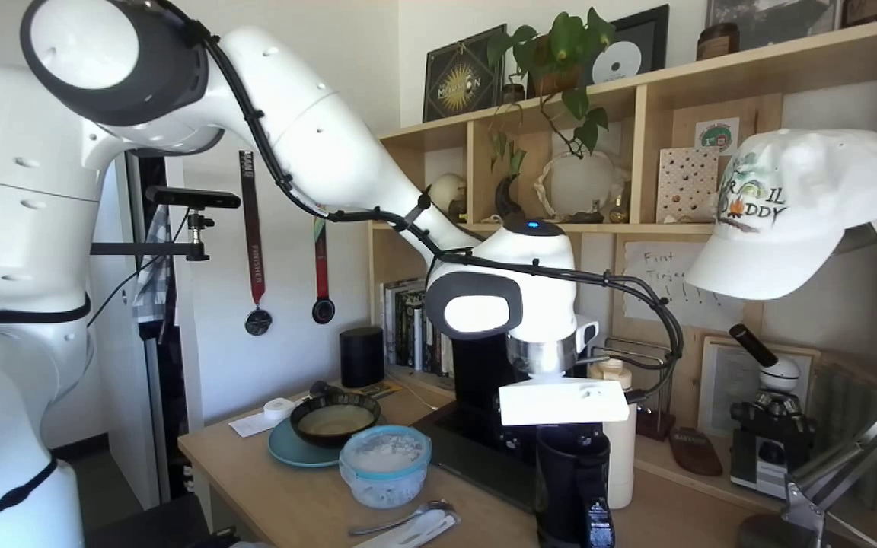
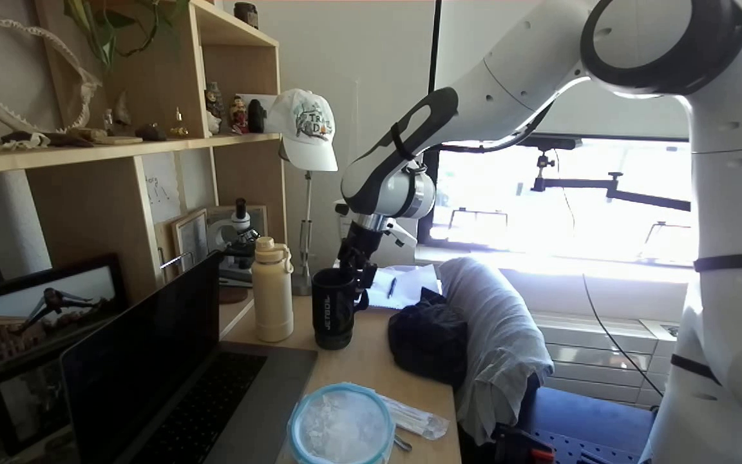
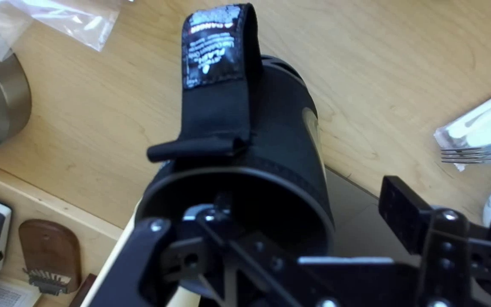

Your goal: Move the cup to the left of the counter

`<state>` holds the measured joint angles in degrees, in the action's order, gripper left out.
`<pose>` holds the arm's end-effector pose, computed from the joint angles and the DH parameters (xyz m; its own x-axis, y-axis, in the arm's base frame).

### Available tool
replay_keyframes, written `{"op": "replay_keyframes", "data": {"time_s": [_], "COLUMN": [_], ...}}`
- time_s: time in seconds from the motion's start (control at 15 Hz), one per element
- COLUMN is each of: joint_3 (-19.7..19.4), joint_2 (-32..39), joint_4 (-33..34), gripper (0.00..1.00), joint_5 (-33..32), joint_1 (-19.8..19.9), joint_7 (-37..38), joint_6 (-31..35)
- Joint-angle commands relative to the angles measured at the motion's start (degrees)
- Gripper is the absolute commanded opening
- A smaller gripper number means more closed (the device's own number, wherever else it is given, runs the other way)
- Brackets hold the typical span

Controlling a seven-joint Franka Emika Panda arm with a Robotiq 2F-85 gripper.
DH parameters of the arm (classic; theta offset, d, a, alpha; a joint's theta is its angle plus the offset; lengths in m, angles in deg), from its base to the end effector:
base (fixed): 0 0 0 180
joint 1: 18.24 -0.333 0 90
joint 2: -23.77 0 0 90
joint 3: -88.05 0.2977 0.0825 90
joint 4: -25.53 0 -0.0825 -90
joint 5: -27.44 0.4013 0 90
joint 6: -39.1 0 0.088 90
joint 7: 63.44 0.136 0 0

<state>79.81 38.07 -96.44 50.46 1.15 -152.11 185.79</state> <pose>0.5334 -0.2789 0.2519 0.6934 0.6788 0.2417 0.6665 -0.7317 0.1431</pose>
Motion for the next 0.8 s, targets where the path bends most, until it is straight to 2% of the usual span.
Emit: {"op": "replay_keyframes", "data": {"time_s": [0.0, 0.47, 0.67, 0.73], "joint_3": [1.47, 1.31, 1.17, 1.07], "joint_2": [0.22, 0.07, -0.53, -1.18], "joint_4": [0.87, 0.35, -0.04, -0.26], "gripper": [0.56, 0.05, 0.0, 0.05], "joint_5": [2.41, 2.22, 2.52, 2.42], "joint_1": [1.9, 2.0, 2.14, 2.13], "joint_7": [-1.58, -0.44, 0.21, 0.57], "joint_6": [-1.81, -1.67, -1.87, -2.02]}}
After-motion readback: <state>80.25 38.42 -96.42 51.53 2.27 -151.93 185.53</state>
